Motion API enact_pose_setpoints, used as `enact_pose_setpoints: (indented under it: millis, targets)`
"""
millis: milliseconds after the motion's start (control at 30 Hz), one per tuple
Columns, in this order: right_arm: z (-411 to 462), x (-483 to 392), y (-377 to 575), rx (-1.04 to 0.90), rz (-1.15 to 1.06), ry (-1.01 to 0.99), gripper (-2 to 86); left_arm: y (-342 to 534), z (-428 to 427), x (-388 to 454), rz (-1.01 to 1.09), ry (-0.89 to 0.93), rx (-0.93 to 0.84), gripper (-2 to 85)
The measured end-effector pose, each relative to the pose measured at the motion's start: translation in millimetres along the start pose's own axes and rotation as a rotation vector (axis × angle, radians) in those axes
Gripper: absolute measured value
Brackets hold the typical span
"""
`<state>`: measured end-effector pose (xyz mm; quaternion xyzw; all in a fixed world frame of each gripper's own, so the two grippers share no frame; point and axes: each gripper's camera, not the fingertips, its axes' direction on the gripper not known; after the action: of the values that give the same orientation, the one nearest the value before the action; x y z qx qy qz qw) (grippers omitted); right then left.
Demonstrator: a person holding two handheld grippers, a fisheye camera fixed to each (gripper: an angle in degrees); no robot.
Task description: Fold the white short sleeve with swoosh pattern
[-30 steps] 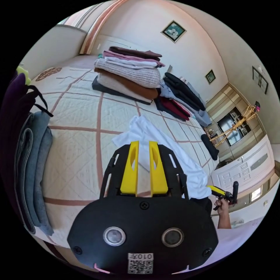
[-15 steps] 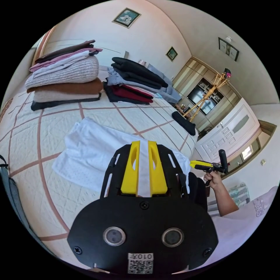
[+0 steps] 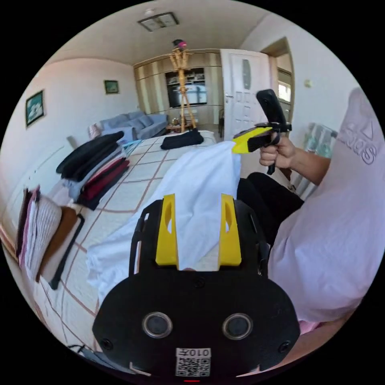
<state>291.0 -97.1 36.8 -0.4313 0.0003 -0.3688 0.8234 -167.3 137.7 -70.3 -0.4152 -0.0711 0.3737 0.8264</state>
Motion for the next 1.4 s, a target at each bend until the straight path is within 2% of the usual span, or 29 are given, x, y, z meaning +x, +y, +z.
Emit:
enact_pose_setpoints:
  millis: [133, 267, 367, 433, 667, 767, 833, 933, 1033, 1100, 1133, 1200, 1233, 1300, 1400]
  targets:
    - [39, -39, 2, -0.127, -0.187, -0.057, 3.5, -8, 2, 48, 0.154, -0.002, -0.010, 6.6]
    - [25, -29, 20, -0.119, -0.194, -0.098, 3.9, 11, 0, 80, 0.218, 0.043, -0.122, 1.0]
    - [12, 10, 41, -0.111, -0.035, -0.008, 4.7, 31, -9, 92, 0.165, 0.175, -0.152, 0.2]
    - [21, 28, 54, -0.164, 0.024, 0.136, 6.4, 42, -12, 99, 0.123, 0.245, -0.165, 0.0]
    - [90, 19, 38, -0.325, -0.104, 0.232, 7.4, 50, 7, 109, -0.033, 0.458, -0.141, 0.5]
    - [125, 15, 30, -0.433, -0.186, 0.218, 7.6, 48, 33, 112, -0.075, 0.525, -0.198, 1.6]
    - [144, 11, 27, -0.504, -0.224, 0.175, 7.7, 49, 38, 113, -0.080, 0.497, -0.248, 3.0]
    - [149, 3, 26, -0.477, -0.234, 0.120, 7.9, 55, 24, 102, -0.102, 0.457, -0.296, 6.3]
    - [161, -1, 28, -0.493, -0.241, 0.130, 7.9, 54, -8, 83, -0.107, 0.254, -0.329, 9.6]
    - [166, -2, 26, -0.487, -0.235, 0.129, 7.9, 48, -26, 61, -0.116, 0.003, -0.332, 12.7]
    - [168, -3, 22, -0.474, -0.226, 0.132, 7.8, 47, -26, 52, -0.148, -0.052, -0.337, 13.5]
    - [172, -3, 14, -0.474, -0.223, 0.136, 7.7, 48, -17, -1, -0.424, -0.128, -0.375, 15.0]
    - [176, -5, 10, -0.491, -0.230, 0.136, 7.7, 50, -15, -15, -0.497, -0.104, -0.374, 15.2]
    - [178, -9, 5, -0.510, -0.240, 0.155, 7.6, 56, -11, -52, -0.717, -0.031, -0.261, 15.5]
    - [173, -15, 1, -0.494, -0.228, 0.182, 7.6, 53, -4, -78, -0.858, -0.123, -0.255, 14.7]
